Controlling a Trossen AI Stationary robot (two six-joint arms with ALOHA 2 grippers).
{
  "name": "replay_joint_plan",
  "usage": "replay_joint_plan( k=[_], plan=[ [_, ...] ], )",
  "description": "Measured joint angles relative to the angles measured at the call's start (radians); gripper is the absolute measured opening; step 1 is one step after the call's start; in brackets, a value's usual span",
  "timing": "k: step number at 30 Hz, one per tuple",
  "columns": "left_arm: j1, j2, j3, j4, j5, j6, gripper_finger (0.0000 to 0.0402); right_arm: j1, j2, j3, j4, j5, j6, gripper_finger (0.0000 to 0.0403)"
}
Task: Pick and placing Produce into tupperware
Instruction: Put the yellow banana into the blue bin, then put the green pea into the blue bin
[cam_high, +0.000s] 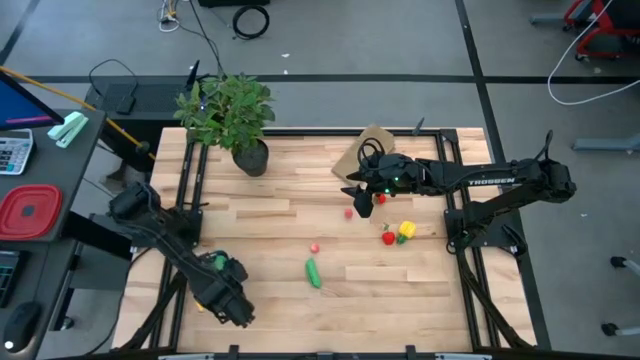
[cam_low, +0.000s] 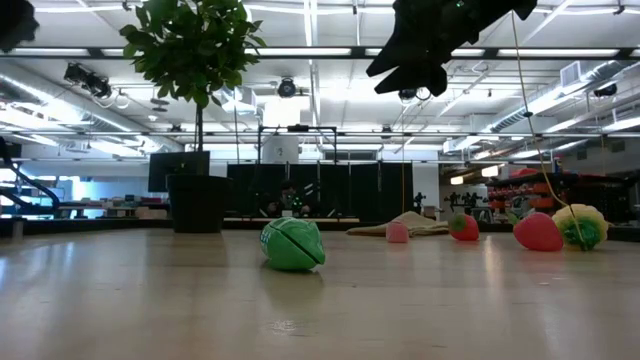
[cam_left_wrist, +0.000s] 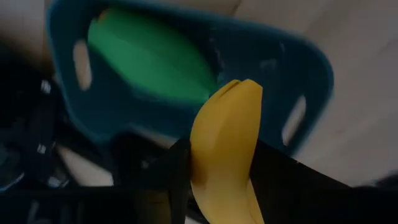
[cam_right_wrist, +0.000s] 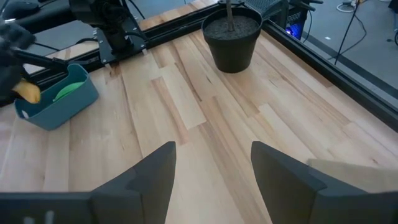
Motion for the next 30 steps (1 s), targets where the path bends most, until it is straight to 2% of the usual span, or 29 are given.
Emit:
replay_joint_plan(
  k=[5,10,14,20,23,27,30],
  plan=[
    [0.048,0.000,-0.085,0.124,-0.026,0.062,0.0158,0.000,0.000,0.000,0.000,0.000,0.005,0.0220],
    [0.093,0.000,-0.110,0.198,-0.025,0.154,0.0160,0.000,0.000,0.000,0.000,0.000,0.009,0.0220],
    [0.116,0.000,-0.110,0.197,-0.018,0.177,0.0172,0.000,0.000,0.000,0.001,0.000,0.009,0.0220],
    [0.138,0.000,-0.110,0.194,-0.009,0.206,0.0220,0.000,0.000,0.000,0.000,0.000,0.004,0.0220],
    [0.156,0.000,-0.110,0.182,0.034,0.206,0.0238,0.000,0.000,0.000,0.000,0.000,0.001,0.0220],
    [0.181,0.000,-0.091,0.134,0.127,0.194,0.0242,0.000,0.000,0.000,0.000,0.000,0.000,0.0220],
    [0.199,0.000,-0.041,0.084,0.134,0.190,0.0233,0.000,0.000,0.000,0.000,0.000,-0.001,0.0220]
  ],
)
